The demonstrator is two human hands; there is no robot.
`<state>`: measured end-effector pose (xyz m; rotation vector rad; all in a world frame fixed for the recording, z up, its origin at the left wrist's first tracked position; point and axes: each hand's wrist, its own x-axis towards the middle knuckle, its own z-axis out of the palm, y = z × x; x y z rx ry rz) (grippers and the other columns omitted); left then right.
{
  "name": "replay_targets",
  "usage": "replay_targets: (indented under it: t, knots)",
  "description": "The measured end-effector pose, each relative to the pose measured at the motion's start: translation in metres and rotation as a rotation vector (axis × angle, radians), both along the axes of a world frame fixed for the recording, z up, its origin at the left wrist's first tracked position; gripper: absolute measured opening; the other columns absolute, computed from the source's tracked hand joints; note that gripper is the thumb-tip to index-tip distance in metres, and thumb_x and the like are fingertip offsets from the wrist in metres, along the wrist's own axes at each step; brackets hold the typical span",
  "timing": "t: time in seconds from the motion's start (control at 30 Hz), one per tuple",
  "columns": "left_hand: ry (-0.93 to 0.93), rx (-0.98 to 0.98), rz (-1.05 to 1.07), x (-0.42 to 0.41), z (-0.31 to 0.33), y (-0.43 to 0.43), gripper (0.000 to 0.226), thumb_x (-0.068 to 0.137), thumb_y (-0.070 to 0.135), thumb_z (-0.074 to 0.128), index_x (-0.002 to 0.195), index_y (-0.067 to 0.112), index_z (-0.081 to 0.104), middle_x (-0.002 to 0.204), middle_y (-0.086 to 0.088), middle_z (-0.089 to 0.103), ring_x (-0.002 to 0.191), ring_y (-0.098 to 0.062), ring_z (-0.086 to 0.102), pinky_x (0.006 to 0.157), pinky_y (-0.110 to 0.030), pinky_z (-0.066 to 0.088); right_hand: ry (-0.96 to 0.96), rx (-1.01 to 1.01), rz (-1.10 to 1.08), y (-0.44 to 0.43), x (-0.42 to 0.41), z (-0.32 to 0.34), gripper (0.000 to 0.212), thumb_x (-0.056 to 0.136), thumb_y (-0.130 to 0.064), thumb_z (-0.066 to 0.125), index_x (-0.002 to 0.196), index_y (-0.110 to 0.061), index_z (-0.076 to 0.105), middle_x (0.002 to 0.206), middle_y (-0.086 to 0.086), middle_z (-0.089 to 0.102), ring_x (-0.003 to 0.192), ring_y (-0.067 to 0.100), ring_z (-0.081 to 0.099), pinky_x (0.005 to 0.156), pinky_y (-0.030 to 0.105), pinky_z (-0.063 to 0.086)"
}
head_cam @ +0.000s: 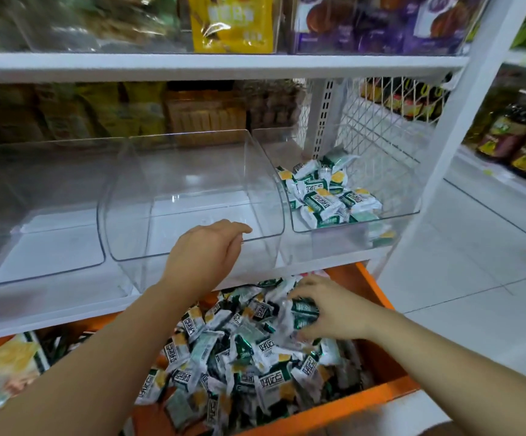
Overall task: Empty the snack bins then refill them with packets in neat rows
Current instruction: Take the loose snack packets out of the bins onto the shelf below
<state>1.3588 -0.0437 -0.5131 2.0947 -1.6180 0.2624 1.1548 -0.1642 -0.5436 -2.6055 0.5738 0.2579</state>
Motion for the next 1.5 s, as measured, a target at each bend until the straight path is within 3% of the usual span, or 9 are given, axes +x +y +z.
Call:
replay_targets:
  t: [0.13, 0.27, 0.4, 0.6, 0.77, 0.9, 1.17, 1.37, 1.5]
  knots:
    - [0.015, -0.012, -0.006, 0.0, -0.001, 0.002, 0.035, 0.093, 0.028, 0.038, 0.114, 0.023, 0.066, 0.102, 0.003, 0.071, 0.079, -0.027, 0.067, 0.067, -0.036, 0.053, -0.093, -0.036, -0.024, 0.002, 0.003, 0.005, 0.058, 0.084, -0.038, 0.069, 0.137, -0.036, 0.047, 0.147, -0.003, 0.037, 0.134, 0.013, 0.035, 0.109, 0.026, 0.028]
    - [0.051, -0.039, -0.005, 0.001, -0.001, 0.005, 0.034, 0.094, 0.029, 0.039, 0.114, 0.024, 0.066, 0.104, 0.006, 0.07, 0.079, -0.022, 0.067, 0.068, -0.034, 0.052, -0.349, 0.029, -0.097, -0.002, -0.009, 0.052, 0.03, 0.086, -0.026, 0.068, 0.116, -0.029, 0.065, 0.111, -0.015, 0.066, 0.099, -0.004, 0.059, 0.09, 0.024, 0.049]
    - [0.152, -0.036, -0.01, 0.001, 0.004, 0.001, 0.026, 0.098, 0.023, 0.048, 0.119, 0.028, 0.063, 0.109, 0.013, 0.064, 0.084, -0.01, 0.062, 0.07, -0.029, 0.05, -0.651, -0.029, -0.256, -0.041, -0.007, 0.098, 0.02, 0.085, -0.011, 0.068, 0.099, -0.024, 0.069, 0.092, -0.011, 0.069, 0.084, 0.002, 0.062, 0.08, 0.021, 0.05]
    - [0.225, -0.007, -0.001, 0.006, 0.006, -0.004, 0.026, 0.097, 0.022, 0.05, 0.119, 0.03, 0.062, 0.106, 0.016, 0.061, 0.082, 0.0, 0.058, 0.069, -0.019, 0.046, -0.186, -0.188, -0.214, -0.125, 0.038, 0.083, 0.061, 0.084, -0.021, 0.071, 0.139, -0.019, 0.045, 0.14, 0.01, 0.047, 0.125, 0.021, 0.046, 0.094, 0.027, 0.037]
    - [0.236, -0.008, 0.013, 0.006, 0.006, -0.002, 0.026, 0.096, 0.024, 0.051, 0.118, 0.031, 0.062, 0.105, 0.018, 0.062, 0.082, 0.001, 0.059, 0.073, -0.024, 0.052, 0.034, -0.186, -0.162, -0.158, 0.064, 0.051, 0.079, 0.077, -0.019, 0.076, 0.145, -0.023, 0.036, 0.146, 0.013, 0.035, 0.131, 0.029, 0.041, 0.104, 0.036, 0.038]
    - [0.213, -0.034, 0.018, 0.006, 0.002, -0.002, 0.025, 0.096, 0.025, 0.051, 0.116, 0.031, 0.063, 0.105, 0.017, 0.064, 0.082, 0.002, 0.06, 0.073, -0.029, 0.055, 0.044, -0.21, -0.092, -0.166, 0.07, 0.047, 0.074, 0.074, -0.018, 0.078, 0.139, -0.025, 0.043, 0.122, 0.006, 0.038, 0.107, 0.023, 0.051, 0.095, 0.034, 0.044]
    - [0.183, -0.073, 0.003, 0.009, -0.002, -0.004, 0.031, 0.091, 0.034, 0.043, 0.113, 0.031, 0.065, 0.097, 0.016, 0.065, 0.077, 0.001, 0.061, 0.064, -0.026, 0.054, 0.007, -0.125, 0.033, -0.155, 0.075, 0.042, 0.09, 0.074, -0.023, 0.081, 0.146, -0.02, 0.027, 0.146, 0.006, 0.037, 0.13, 0.022, 0.04, 0.102, 0.026, 0.035]
    - [0.167, -0.093, -0.004, 0.007, -0.002, -0.003, 0.03, 0.09, 0.031, 0.045, 0.111, 0.029, 0.066, 0.095, 0.016, 0.066, 0.075, 0.0, 0.063, 0.061, -0.027, 0.055, 0.046, -0.167, 0.057, -0.155, 0.079, 0.034, 0.083, 0.071, -0.03, 0.082, 0.14, -0.022, 0.036, 0.135, 0.012, 0.044, 0.122, 0.029, 0.044, 0.101, 0.042, 0.04]
    - [0.158, -0.104, -0.013, 0.007, -0.002, -0.003, 0.028, 0.09, 0.03, 0.046, 0.11, 0.028, 0.066, 0.094, 0.017, 0.065, 0.073, 0.001, 0.062, 0.06, -0.026, 0.055, 0.069, -0.156, 0.041, -0.152, 0.086, 0.031, 0.078, 0.074, -0.026, 0.08, 0.139, -0.026, 0.036, 0.13, 0.011, 0.04, 0.121, 0.028, 0.043, 0.101, 0.04, 0.04]
